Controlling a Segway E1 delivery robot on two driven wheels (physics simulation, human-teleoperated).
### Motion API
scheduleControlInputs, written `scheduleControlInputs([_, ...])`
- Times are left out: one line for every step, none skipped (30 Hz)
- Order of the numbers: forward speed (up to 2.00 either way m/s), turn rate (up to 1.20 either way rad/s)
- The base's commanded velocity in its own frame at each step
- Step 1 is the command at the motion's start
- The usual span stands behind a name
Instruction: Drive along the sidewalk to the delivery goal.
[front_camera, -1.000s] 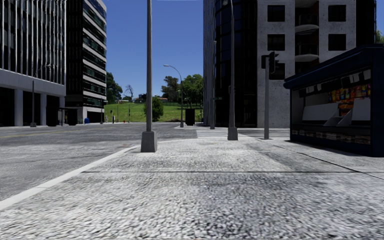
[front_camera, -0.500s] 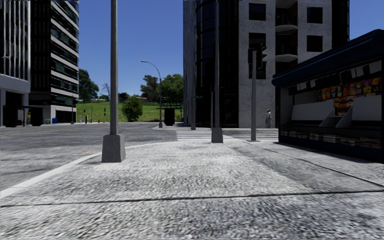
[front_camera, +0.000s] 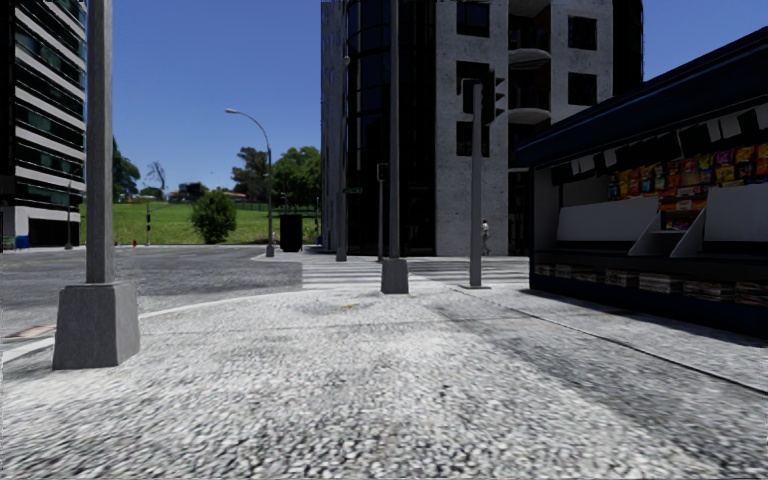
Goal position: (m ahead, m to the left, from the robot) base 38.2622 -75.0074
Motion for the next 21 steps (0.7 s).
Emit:
scheduleControlInputs([2.00, -1.10])
scheduleControlInputs([2.00, -1.03])
scheduleControlInputs([2.00, -0.89])
scheduleControlInputs([2.00, -0.89])
scheduleControlInputs([2.00, -0.64])
scheduleControlInputs([2.00, -0.44])
scheduleControlInputs([2.00, -0.27])
scheduleControlInputs([2.00, -0.10])
scheduleControlInputs([2.00, -0.04])
scheduleControlInputs([2.00, -0.04])
scheduleControlInputs([2.00, -0.01])
scheduleControlInputs([2.00, 0.00])
scheduleControlInputs([2.00, 0.00])
scheduleControlInputs([2.00, 0.00])
scheduleControlInputs([2.00, 0.00])
scheduleControlInputs([2.00, 0.00])
scheduleControlInputs([2.00, 0.00])
scheduleControlInputs([2.00, 0.00])
scheduleControlInputs([2.00, 0.00])
scheduleControlInputs([2.00, 0.00])
scheduleControlInputs([2.00, 0.00])
